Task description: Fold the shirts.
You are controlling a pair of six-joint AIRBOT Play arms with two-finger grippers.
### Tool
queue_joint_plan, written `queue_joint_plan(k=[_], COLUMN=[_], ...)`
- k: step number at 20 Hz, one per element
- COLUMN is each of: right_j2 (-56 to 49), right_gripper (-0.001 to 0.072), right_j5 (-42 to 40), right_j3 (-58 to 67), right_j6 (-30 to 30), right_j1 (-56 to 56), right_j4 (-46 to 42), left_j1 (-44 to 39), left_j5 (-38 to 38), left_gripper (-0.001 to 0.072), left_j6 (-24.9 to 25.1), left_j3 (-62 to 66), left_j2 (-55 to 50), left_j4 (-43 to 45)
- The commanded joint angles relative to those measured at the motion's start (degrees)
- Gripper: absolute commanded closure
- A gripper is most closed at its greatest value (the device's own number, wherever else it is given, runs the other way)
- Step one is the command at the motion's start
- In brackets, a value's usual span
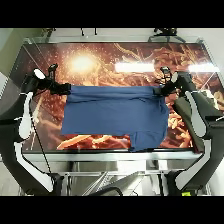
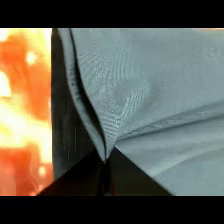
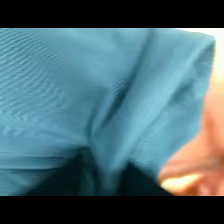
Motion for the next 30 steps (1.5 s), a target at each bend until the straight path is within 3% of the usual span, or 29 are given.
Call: queue_joint_plan(k=[1,2,4,5,8,10,12,14,19,20,21,22,27,28,29,30], right_j2=[1.75,2.71,5.46,7.02,12.17,16.09,20.92,27.82,44.06,45.75,46.77,47.08,46.29,45.79,45.22,45.11], right_gripper=[0.0297,0.0297,0.0285,0.0215,0.0208,0.0209,0.0212,0.0368,0.0367,0.0367,0.0367,0.0367,0.0367,0.0367,0.0367,0.0367], right_j5=[0.37,0.85,2.93,4.85,12.83,17.18,20.79,22.14,21.97,22.29,22.88,23.43,23.82,25.4,26.32,25.81], right_j3=[0.59,1.07,1.42,1.42,0.9,-2.54,-8.98,-17.84,-33.38,-34.97,-36.33,-37.22,-40.89,-42.18,-44.04,-46.14], right_j6=[1.01,1.03,1.03,1.03,1.79,2.82,4.04,4.94,8.52,8.15,6.84,5.51,4.15,4.22,4.17,4.13], right_j1=[0.79,0.85,0.87,0.85,-0.28,-2.38,-4.44,-6.29,-12.9,-15.04,-17.44,-19.58,-23.28,-23.28,-23.28,-23.28], right_j4=[-0.72,-0.72,-0.83,-0.98,-0.96,0.76,1.62,1.64,2.89,5.07,8.17,11.19,14.58,14.67,15.15,16.17], left_j1=[-0.15,-0.13,0.5,1.18,4.33,5.81,6.6,6.97,5.4,4.83,4.15,3.52,4.2,4.15,4.15,4.13], left_j5=[-0.72,-0.83,-2.82,-4.66,-14.27,-17.38,-16.2,-13.22,-6.27,-5.4,-4.98,-5.22,-7.91,-7.74,-7.45,-7.28], left_gripper=[0.0069,-0.0003,-0.0003,-0.0003,-0.0003,-0.0003,-0.0003,-0.0003,-0.0001,0.0045,0.0169,0.0232,0.0229,0.0268,0.0561,0.0695], left_j6=[-0.68,-1.42,-2.14,-2.89,-3.61,-3.28,-2.25,-1.86,-1.11,-0.81,-0.33,0.0,0.72,0.7,0.96,2.03], left_j3=[0.07,0.09,0.07,0.07,-0.94,-8.11,-18.67,-29.16,-42.49,-43.34,-43.71,-43.6,-40.22,-39.6,-39.36,-39.41], left_j2=[1.22,2.12,4.76,6.16,9.84,13.27,17.18,20.37,22.82,22.8,22.82,22.82,22.84,22.84,22.84,22.8], left_j4=[-0.33,-0.31,0.35,0.35,0.28,0.26,0.26,0.2,-0.42,-0.42,-0.42,-0.33,-0.22,-0.24,-0.2,-0.26])
